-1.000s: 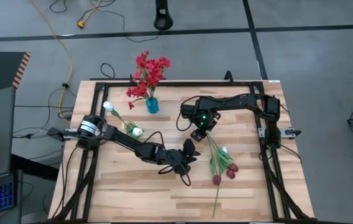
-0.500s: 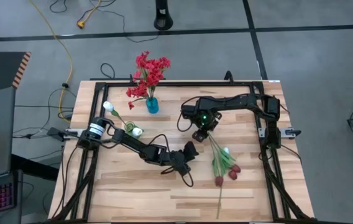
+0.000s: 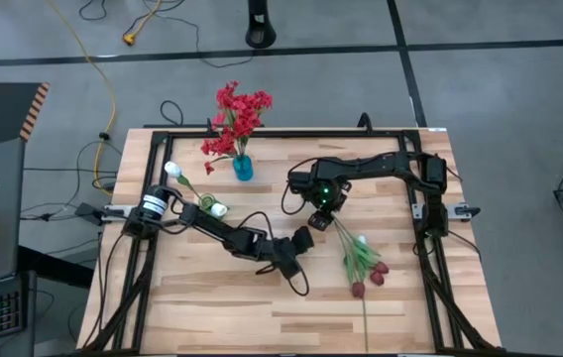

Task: Sort flowers into vase by color
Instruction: Adjust the transparent vase by standing it upright on the table

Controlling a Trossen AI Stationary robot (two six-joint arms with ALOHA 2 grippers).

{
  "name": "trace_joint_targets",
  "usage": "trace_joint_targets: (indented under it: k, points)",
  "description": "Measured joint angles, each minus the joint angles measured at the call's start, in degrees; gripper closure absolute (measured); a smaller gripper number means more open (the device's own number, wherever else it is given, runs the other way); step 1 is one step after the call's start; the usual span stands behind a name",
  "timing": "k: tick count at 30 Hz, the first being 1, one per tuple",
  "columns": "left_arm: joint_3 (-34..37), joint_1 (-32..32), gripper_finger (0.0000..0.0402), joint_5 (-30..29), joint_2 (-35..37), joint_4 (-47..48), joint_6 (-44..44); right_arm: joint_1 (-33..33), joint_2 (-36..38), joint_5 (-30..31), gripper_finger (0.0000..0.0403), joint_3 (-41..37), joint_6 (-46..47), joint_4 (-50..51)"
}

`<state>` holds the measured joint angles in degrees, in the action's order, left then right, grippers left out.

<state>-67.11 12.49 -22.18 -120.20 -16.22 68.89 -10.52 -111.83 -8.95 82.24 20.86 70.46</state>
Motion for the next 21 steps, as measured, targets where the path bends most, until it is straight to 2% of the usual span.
trace_joint_targets:
  k: [3,8,15,21]
  points:
    - [0.0,-0.5,0.0242,-1.9,0.0,-0.3,0.6,0.0,0.0,0.3,0.0162,0.0,0.0,-0.9]
    - [0.0,-0.6,0.0242,-5.4,0.1,0.3,-4.1,-0.1,0.0,0.9,0.0162,0.0,0.0,-3.0]
    - [0.0,-0.6,0.0242,-3.9,0.1,0.2,-7.9,-0.1,0.0,1.4,0.0162,0.0,-0.4,-3.3]
    - [0.0,-0.6,0.0242,-3.7,0.2,-0.2,-8.5,-0.1,0.0,1.6,0.0135,0.0,0.5,-3.0]
